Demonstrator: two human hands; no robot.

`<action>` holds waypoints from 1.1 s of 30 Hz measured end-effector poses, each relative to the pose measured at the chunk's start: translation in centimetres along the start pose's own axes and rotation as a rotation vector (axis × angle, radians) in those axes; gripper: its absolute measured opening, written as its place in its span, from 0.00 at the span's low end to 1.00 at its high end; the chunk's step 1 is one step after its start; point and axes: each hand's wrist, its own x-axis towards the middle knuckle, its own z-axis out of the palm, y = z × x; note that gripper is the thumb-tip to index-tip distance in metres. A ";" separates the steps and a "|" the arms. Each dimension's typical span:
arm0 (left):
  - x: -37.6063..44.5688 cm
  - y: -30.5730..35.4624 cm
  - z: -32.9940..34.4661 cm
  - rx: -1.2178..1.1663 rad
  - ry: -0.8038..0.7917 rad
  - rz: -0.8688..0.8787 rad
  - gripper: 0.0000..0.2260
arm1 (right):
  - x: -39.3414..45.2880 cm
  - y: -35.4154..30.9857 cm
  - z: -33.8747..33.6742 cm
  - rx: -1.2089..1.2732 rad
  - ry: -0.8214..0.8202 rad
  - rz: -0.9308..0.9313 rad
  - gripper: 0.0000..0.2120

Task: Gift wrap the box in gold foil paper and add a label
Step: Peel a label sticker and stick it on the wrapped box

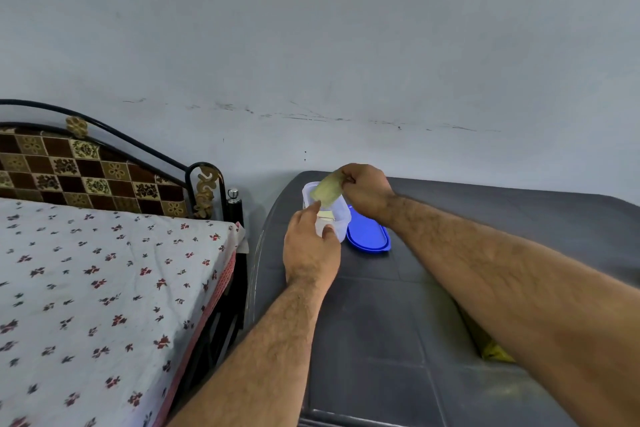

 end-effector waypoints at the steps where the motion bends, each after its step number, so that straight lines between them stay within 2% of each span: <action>1: 0.0 0.0 -0.1 -0.014 -0.002 0.011 0.22 | -0.6 -0.1 -0.3 0.057 0.041 0.008 0.16; 6: -0.3 0.2 -0.5 -0.078 0.035 0.034 0.22 | -4.0 0.1 -1.6 0.299 0.176 0.155 0.12; 9: -0.8 0.8 -0.6 -0.102 0.102 0.107 0.25 | -7.2 0.4 -2.8 0.454 0.222 0.186 0.11; 10: -1.1 1.1 -0.7 -0.130 0.124 0.145 0.24 | -8.2 0.4 -3.1 0.502 0.238 0.196 0.10; 12: -1.6 2.6 -0.9 -0.272 0.102 0.165 0.15 | -10.3 0.4 -3.4 0.635 0.265 0.216 0.08; 14: -2.2 4.8 -1.1 -0.563 -0.009 0.009 0.06 | -12.4 0.6 -3.2 0.809 0.269 0.232 0.07; 17: -3.4 6.5 -1.3 -0.819 -0.100 -0.213 0.07 | -15.4 0.9 -2.1 1.026 0.239 0.225 0.07; 24: -5.5 3.9 -1.6 -0.651 0.057 -0.292 0.07 | -19.4 2.7 0.2 1.244 0.093 0.190 0.11; 27: -5.8 2.8 -1.7 -0.426 0.081 -0.134 0.05 | -19.2 3.1 0.6 1.202 0.156 0.213 0.12; 29: -6.1 2.8 -2.0 -0.205 0.182 0.097 0.13 | -18.5 3.3 0.6 1.109 0.263 0.230 0.11; 31: -6.4 3.1 -2.0 -0.067 0.268 0.342 0.12 | -17.7 3.7 0.6 1.051 0.357 0.241 0.12; 33: -6.9 3.7 -1.3 -0.038 0.160 0.444 0.07 | -17.4 4.2 0.6 1.052 0.367 0.224 0.12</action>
